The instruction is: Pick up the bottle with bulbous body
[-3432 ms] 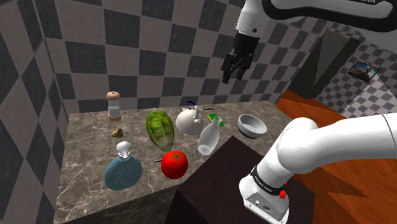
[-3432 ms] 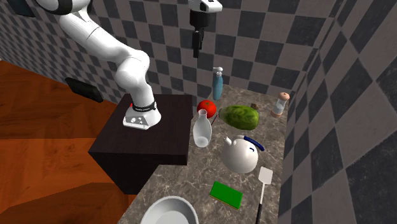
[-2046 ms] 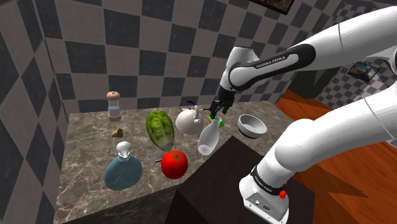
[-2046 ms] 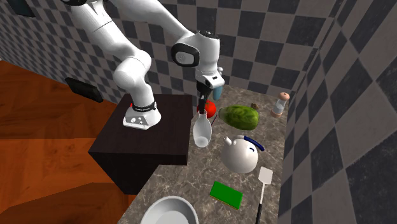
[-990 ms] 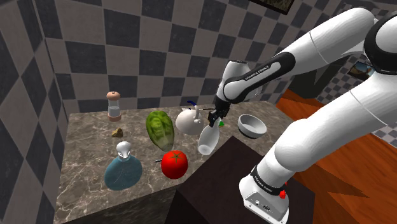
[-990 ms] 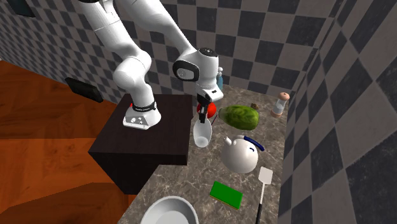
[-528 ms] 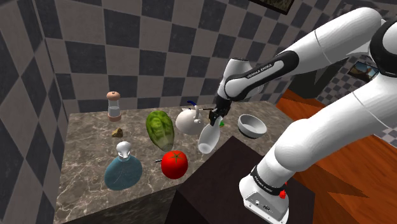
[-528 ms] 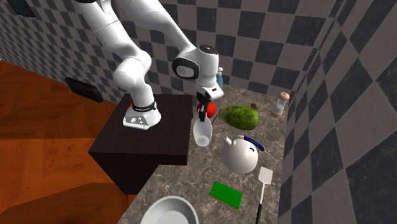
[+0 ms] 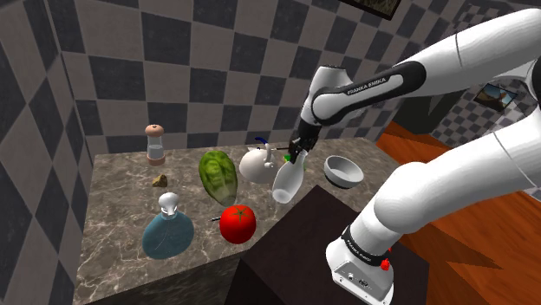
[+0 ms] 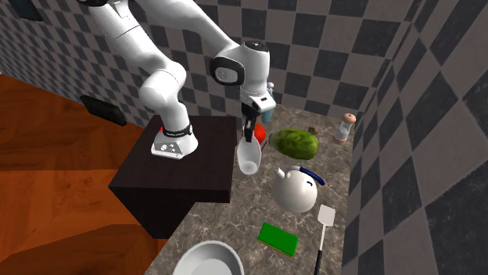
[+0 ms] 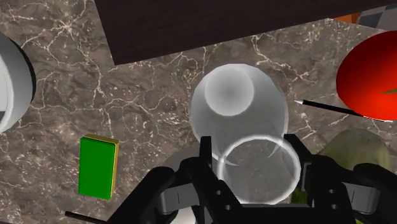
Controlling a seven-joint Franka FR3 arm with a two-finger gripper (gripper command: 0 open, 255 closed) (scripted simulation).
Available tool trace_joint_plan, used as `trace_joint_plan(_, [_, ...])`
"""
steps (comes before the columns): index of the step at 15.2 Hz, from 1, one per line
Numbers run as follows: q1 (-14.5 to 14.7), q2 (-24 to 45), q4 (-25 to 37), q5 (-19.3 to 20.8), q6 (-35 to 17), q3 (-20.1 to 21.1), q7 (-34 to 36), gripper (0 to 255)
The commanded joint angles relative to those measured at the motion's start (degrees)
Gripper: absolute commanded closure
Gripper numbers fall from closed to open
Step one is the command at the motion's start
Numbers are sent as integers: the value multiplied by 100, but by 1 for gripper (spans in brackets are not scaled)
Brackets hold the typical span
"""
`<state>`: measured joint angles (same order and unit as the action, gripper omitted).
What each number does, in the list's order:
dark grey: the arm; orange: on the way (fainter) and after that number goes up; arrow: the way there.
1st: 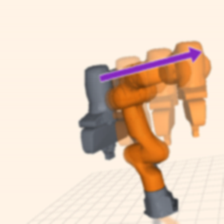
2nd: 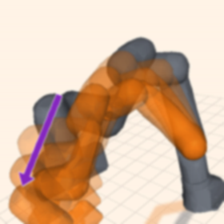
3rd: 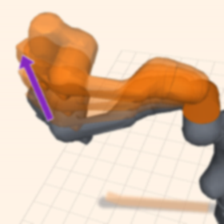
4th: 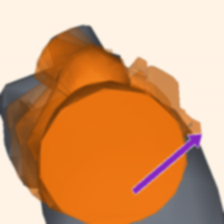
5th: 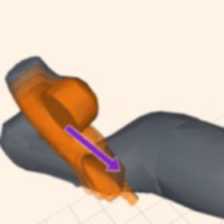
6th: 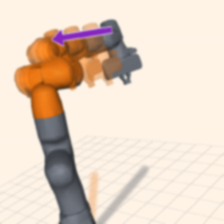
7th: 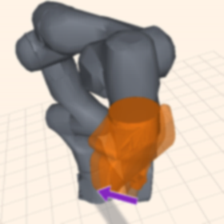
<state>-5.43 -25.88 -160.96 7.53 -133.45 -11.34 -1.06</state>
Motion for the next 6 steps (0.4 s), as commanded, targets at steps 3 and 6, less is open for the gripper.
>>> trace_joint_plan(3, [0,-263,158,-15,422,41,9,255])
trace_joint_plan(6, [-1,-333,205,-19,539,52,10,255])
